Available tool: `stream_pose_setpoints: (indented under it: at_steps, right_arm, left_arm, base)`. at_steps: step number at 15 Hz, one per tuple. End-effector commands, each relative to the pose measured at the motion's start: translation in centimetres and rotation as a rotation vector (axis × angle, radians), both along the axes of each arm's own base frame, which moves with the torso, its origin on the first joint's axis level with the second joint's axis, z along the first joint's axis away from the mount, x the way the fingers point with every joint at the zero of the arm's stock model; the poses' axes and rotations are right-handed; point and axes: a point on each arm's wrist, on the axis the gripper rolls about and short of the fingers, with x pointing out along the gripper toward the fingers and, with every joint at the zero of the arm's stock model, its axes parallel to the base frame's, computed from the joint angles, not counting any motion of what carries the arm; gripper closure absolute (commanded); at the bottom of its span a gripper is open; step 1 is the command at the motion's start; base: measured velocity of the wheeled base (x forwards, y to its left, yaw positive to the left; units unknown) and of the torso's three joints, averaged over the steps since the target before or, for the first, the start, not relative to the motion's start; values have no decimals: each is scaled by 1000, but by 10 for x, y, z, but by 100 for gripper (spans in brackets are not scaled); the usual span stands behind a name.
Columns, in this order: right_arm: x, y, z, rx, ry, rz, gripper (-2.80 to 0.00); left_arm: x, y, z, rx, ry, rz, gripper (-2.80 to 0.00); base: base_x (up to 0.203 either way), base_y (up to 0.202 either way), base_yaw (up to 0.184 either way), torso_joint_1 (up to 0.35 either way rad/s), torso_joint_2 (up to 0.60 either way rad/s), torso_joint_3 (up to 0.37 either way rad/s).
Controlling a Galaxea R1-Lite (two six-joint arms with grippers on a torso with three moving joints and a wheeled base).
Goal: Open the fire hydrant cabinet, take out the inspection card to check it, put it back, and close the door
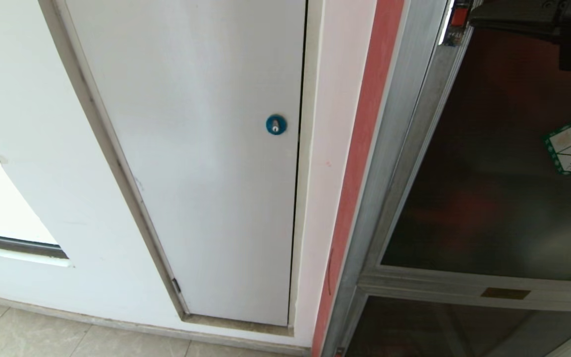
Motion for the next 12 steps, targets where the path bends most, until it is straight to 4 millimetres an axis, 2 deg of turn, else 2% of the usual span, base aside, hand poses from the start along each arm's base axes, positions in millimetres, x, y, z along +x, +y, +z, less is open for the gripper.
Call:
stream_pose_setpoints:
  at_steps: [1, 5, 9, 12]
  right_arm:
    - [-23, -1, 1, 9, -17, 35, 0]
    - [-40, -5, -16, -11, 3, 44, 0]
    - [-39, -5, -40, -57, -49, 2, 0]
    - [-38, 5, -66, -158, -123, -73, 0]
  left_arm:
    - [0, 0, 0, 0, 2, -1, 0]
    - [0, 0, 0, 0, 1, 0, 0]
    - [0, 0, 0, 0, 1, 1, 0]
    - [0, 0, 0, 0, 0, -1, 0]
  base:
    - [0, 0, 0, 0, 0, 0]
    - [0, 0, 0, 0, 0, 0]
    - [0, 0, 0, 0, 0, 0]
    - [0, 0, 0, 0, 0, 0]
